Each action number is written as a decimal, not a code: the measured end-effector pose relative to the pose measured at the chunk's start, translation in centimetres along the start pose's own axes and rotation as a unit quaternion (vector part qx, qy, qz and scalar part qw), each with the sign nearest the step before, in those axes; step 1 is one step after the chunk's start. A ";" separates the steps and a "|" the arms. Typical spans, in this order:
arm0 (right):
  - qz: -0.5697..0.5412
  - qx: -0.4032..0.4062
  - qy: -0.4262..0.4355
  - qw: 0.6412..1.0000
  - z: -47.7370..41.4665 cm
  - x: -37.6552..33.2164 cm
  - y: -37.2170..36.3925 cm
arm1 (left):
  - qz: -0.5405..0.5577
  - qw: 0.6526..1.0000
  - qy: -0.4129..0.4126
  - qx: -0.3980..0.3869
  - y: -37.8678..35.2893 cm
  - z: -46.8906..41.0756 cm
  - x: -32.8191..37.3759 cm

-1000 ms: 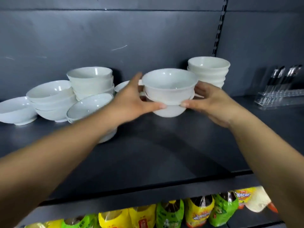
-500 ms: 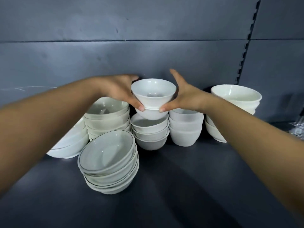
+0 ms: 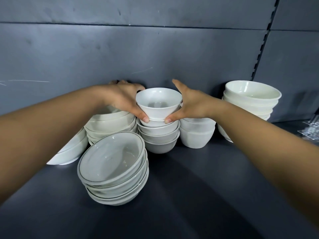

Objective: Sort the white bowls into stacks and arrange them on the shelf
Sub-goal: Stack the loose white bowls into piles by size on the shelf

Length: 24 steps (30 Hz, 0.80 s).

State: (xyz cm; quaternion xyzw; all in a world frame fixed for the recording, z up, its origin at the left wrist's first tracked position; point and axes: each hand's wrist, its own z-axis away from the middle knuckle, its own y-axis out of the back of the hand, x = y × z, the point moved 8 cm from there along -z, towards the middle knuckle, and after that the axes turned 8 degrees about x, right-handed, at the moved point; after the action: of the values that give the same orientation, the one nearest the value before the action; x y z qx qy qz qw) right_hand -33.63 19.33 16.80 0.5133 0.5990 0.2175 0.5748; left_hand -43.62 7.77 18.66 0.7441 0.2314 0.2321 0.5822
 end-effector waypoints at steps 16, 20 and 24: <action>-0.021 -0.033 -0.014 0.999 0.8 0.0 0.3 | 0.050 0.998 -0.010 -0.036 -0.1 0.9 0.0; 0.010 -0.008 0.026 1.000 1.7 -2.5 4.3 | 0.170 0.982 0.015 0.084 5.0 3.2 -0.1; -0.035 0.105 0.102 0.989 4.2 -6.7 8.4 | 0.151 0.965 0.023 0.214 9.8 8.4 0.9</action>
State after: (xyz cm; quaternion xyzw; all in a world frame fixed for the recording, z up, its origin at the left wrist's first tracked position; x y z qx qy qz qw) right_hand -28.02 15.32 26.03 0.5247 0.6916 0.1848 0.4606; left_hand -37.05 -0.14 26.43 0.8722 0.1738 0.2796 0.3619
